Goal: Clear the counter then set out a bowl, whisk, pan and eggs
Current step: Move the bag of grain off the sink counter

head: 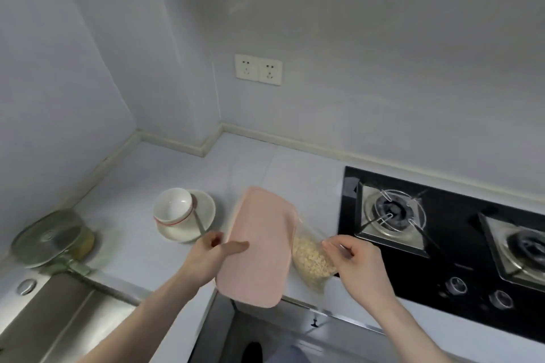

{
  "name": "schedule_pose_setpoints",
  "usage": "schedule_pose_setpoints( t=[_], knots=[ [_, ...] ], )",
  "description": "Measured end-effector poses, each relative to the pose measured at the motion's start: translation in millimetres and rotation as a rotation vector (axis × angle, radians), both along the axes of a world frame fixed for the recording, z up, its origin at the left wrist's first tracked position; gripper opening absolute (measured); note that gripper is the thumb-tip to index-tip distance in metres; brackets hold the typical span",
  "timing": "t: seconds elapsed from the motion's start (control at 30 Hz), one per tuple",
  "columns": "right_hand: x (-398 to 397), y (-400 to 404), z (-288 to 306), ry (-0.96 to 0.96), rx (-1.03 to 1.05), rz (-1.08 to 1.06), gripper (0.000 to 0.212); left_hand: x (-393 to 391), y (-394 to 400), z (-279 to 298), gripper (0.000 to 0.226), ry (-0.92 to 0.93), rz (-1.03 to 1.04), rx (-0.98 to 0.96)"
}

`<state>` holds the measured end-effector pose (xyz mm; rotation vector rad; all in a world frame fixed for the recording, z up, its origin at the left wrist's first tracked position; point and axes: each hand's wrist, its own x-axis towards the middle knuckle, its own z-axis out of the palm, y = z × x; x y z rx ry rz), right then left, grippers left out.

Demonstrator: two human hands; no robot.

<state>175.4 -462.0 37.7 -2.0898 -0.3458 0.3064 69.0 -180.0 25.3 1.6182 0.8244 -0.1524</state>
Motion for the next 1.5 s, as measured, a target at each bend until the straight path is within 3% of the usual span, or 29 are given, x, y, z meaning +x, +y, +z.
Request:
schedule_pose_setpoints(
  t=[0.33, 0.53, 0.93, 1.5],
  knots=[
    [-13.6, -213.0, 33.0, -0.054, 0.039, -0.435, 0.020, 95.0, -182.4, 34.2, 0.065, -0.047, -0.273, -0.147],
    [-33.5, -331.1, 46.9, -0.084, 0.021, -0.625, 0.022, 124.5, -303.0, 56.8, 0.029, -0.061, -0.430, -0.242],
    [-30.1, -482.2, 47.0, -0.139, -0.025, -0.960, 0.018, 196.4, -479.1, 75.2, 0.033, -0.014, -0.707, -0.311],
    [0.1, -644.0, 32.9, -0.098, -0.136, -1.221, 0.018, 299.6, -662.0, 61.5, 0.038, 0.046, -0.920, -0.371]
  ],
)
